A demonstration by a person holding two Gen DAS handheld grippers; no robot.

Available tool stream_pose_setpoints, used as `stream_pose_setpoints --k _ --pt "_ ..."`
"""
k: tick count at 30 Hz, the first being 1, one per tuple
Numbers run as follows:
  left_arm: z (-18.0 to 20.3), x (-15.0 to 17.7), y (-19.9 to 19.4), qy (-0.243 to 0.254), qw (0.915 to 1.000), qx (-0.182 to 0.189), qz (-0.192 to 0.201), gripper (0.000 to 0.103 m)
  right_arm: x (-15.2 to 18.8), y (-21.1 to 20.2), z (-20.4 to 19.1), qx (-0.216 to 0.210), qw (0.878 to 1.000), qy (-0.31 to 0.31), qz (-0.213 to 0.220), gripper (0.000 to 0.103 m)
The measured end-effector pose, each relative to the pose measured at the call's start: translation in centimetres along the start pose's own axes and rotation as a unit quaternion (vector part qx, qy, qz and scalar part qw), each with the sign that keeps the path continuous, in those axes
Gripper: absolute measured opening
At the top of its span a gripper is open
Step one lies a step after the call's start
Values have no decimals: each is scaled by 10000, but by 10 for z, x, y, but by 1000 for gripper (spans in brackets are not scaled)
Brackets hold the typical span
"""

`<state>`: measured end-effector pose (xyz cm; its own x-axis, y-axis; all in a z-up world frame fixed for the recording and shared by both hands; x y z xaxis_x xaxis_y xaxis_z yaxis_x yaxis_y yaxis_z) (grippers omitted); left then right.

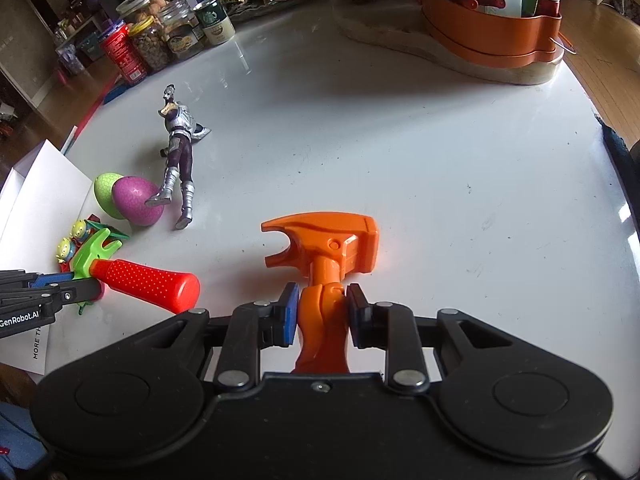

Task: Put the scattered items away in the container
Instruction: 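Lift the hammer and axe and carry both tools over the white box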

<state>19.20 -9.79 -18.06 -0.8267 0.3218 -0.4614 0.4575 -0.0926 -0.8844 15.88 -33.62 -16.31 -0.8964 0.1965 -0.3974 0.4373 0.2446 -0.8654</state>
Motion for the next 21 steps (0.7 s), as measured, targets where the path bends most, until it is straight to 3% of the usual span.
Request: stream_pose_setpoints --k 6,13,16,19,21 --pt "-2 2 -4 2 10000 15 29 24 -2 -2 -4 -78 10000 34 1 27" --pt "-1 10 6 -2 10000 71 -68 24 27 29 -6 391 9967 -583 -418 28" --pt "-3 15 12 -34 9999 113 -118 24 25 39 -8 614 9943 -821 -291 37" --pt "-5 16 16 -40 9998 135 -142 24 17 46 -11 746 9933 -873 -162 65" --pt "-7 16 18 -60 9998 155 -150 24 12 50 -14 820 9919 -970 -66 65"
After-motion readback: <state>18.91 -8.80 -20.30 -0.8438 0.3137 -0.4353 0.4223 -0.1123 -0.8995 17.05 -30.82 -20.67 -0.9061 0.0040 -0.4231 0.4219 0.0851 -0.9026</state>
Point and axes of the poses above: each gripper's, at about its wrist camera, not at the fingertips, and y roughly the way its jaws point, z to its right, x to its underside, the point moved 9 cm from there along y, roughly the way its jaws point, and after that the axes turned 10 degrees about y, right-handed, at the moved point
